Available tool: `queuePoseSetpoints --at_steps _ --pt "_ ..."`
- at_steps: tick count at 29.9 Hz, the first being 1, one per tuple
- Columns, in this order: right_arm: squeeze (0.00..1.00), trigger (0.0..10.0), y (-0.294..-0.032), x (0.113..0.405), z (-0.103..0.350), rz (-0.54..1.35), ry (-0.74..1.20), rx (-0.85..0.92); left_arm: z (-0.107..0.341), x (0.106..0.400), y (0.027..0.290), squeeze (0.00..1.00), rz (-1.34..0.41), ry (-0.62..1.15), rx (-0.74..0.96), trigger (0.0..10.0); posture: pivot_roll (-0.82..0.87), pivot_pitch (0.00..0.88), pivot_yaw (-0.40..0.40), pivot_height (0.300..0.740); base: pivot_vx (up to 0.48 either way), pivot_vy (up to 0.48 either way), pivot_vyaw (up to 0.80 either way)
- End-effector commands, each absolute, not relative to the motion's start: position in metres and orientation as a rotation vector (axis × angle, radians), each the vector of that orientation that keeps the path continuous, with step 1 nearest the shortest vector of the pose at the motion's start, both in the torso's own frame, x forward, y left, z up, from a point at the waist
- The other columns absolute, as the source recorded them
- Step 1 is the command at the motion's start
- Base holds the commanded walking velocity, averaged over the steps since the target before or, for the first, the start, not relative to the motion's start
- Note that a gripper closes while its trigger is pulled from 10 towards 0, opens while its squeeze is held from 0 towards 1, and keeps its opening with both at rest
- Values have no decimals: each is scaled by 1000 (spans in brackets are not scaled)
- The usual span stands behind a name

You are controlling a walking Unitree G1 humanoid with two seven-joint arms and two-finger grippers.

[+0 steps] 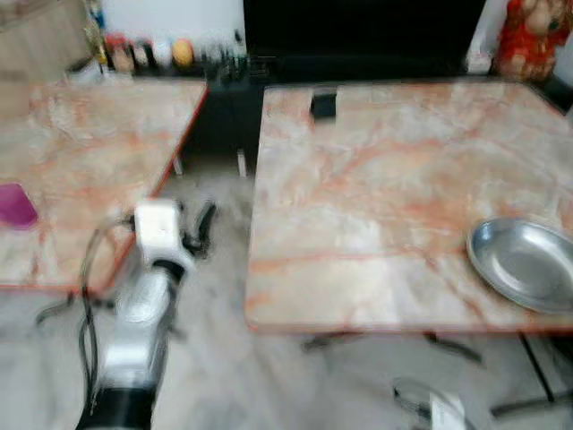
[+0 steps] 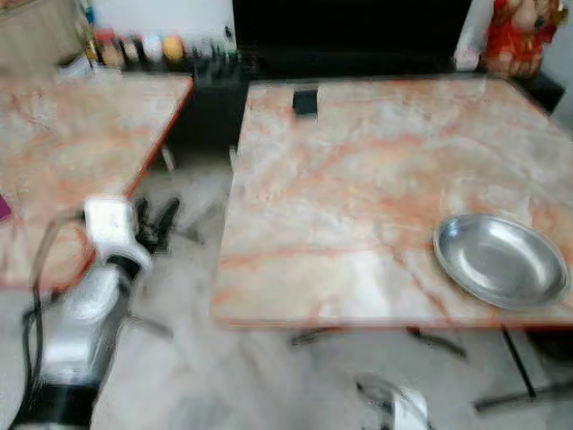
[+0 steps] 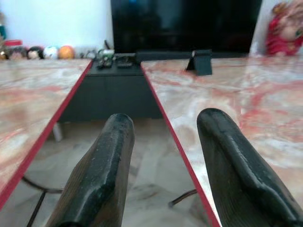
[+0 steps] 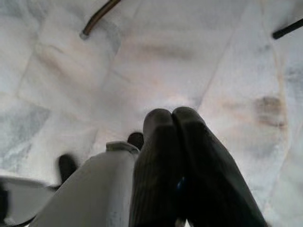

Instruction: Setting the table

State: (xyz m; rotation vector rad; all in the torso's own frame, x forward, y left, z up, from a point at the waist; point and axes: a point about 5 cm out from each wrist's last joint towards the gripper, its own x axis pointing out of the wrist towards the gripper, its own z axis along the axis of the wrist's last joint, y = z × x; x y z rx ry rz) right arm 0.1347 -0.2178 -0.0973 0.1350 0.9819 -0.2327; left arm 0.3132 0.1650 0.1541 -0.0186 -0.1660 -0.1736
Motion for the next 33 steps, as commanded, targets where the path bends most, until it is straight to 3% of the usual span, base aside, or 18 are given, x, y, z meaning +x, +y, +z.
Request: queuePoseSetpoints --at_steps 1,33 --pt "0 10000 -214 139 -97 -219 972 138 156 314 170 0 -164 -172 -16 10000 27 0 -16 740 0 424 0" --pt "0 10000 -210 136 -98 -208 981 146 154 314 175 0 -165 -170 -2 10000 38 0 -19 740 0 423 0"
